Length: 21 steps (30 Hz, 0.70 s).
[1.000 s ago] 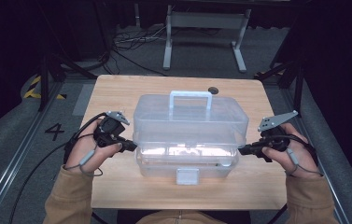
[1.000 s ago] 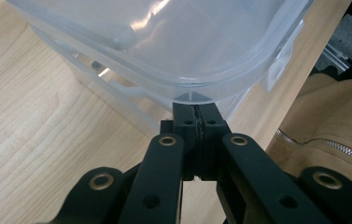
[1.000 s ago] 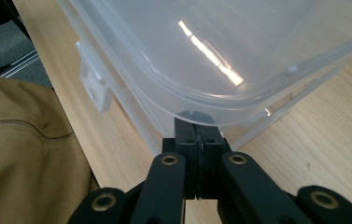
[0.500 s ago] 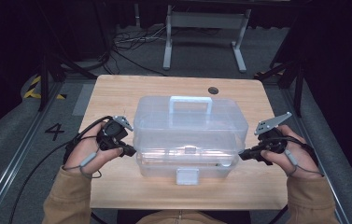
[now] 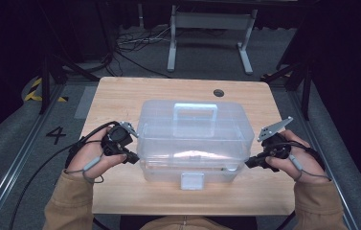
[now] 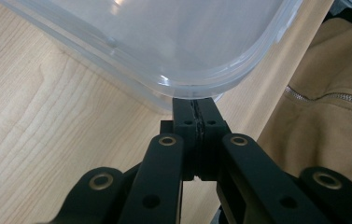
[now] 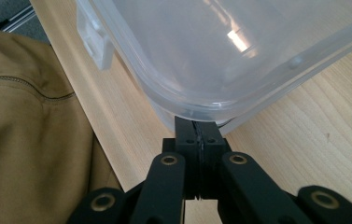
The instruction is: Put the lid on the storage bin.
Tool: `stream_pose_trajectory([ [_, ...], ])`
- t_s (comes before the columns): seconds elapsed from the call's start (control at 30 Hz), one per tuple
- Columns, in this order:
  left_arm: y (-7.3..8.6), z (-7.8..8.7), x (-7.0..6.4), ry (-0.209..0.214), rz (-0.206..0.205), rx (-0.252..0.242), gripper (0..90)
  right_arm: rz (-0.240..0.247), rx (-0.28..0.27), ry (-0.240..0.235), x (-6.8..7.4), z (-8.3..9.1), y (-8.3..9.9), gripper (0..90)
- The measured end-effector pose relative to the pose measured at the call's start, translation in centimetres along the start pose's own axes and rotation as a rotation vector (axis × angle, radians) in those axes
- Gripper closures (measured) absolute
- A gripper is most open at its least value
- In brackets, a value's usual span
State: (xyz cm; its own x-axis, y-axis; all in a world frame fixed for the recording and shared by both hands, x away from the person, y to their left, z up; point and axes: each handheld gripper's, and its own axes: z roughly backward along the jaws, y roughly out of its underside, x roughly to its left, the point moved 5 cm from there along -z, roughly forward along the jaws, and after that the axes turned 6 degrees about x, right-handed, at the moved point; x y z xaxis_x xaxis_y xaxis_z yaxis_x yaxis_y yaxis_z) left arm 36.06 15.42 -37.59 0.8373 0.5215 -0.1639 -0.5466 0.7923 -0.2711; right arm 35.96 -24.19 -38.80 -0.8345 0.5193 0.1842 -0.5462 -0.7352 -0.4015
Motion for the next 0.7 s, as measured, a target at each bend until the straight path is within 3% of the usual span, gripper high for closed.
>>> stream_pose_trajectory([
  [0.7,0.1,-1.2,0.1,0.007,-0.032,0.072,88.2,0.019,0.064,-0.015,-0.1,-0.9,0.4,90.0],
])
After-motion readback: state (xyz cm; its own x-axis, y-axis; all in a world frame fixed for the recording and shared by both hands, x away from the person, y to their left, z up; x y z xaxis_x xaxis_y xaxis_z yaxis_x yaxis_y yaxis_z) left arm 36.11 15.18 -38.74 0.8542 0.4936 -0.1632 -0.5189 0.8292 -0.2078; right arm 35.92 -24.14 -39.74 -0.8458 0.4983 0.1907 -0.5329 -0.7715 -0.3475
